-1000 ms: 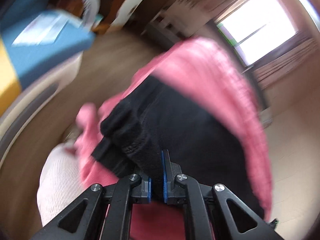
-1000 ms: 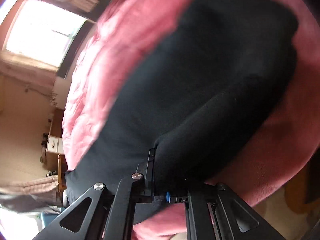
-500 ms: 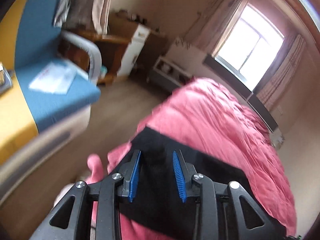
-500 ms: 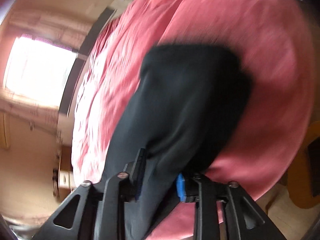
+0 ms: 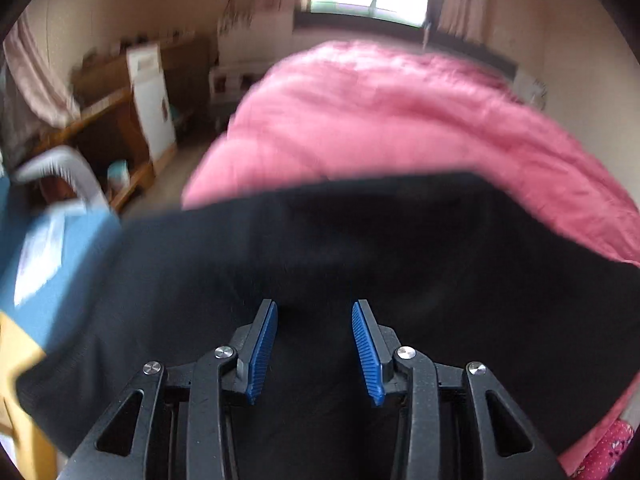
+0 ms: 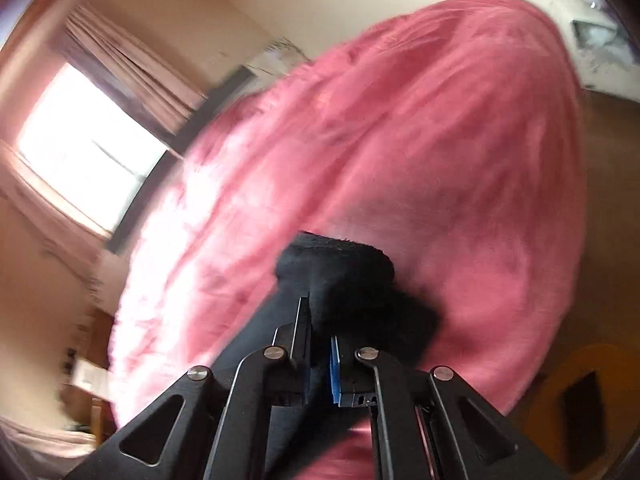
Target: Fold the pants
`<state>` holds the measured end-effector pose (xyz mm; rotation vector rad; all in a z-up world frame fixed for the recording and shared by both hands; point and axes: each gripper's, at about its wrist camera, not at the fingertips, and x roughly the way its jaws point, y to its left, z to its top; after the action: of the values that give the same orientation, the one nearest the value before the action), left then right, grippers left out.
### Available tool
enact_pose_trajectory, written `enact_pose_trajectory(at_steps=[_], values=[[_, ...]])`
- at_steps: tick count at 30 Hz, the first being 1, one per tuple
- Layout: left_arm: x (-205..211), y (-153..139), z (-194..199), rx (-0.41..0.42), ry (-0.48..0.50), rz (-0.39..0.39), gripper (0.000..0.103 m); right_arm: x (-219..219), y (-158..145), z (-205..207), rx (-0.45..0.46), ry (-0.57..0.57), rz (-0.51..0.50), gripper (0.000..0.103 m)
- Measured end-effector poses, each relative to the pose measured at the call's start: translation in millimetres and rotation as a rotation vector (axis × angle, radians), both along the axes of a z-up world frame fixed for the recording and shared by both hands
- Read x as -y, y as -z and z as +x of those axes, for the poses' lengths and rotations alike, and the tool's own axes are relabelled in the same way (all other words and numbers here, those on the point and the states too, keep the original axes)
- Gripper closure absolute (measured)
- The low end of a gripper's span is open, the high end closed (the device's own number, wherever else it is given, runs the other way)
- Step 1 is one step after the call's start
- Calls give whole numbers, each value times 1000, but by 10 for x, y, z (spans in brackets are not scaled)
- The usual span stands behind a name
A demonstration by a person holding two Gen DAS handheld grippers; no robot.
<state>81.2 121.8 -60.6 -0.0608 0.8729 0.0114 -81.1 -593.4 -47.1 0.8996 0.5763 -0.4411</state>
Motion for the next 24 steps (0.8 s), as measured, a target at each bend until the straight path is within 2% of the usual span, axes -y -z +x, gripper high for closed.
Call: enact_pose_trajectory(at_steps=[1, 2, 4, 6, 7, 8, 12, 16, 18, 21, 24], values=[[-4, 38, -10, 0, -11, -15, 64, 38, 107, -15, -57, 18, 13, 91], [-7, 57, -36, 18, -14, -22, 64, 59, 216, -25, -97, 35, 27, 81], [16, 60, -65, 32, -1, 0, 63, 104, 358, -100, -65, 57, 95, 77], [44, 35, -169, 47, 22, 13, 59, 160, 297, -191, -19, 104, 117, 59], [39, 39, -196, 56, 25, 10, 58, 166, 254, -237, -14, 133, 107, 42], [36, 39, -214, 67, 26, 4, 58, 148, 230, -260, -10, 153, 98, 36], [-14, 12, -294, 98, 46, -43, 52, 179, 262, -400, -19, 156, 124, 36], [-40, -17, -295, 102, 66, -119, 52, 118, 467, -237, 53, 98, 233, 36], [-59, -37, -320, 103, 63, -154, 51, 92, 587, -190, 84, 110, 286, 36], [-88, -52, -339, 100, 54, -180, 51, 137, 742, -166, 134, 156, 362, 36], [-82, -48, -340, 102, 50, -170, 51, 154, 808, -164, 197, 158, 396, 38]])
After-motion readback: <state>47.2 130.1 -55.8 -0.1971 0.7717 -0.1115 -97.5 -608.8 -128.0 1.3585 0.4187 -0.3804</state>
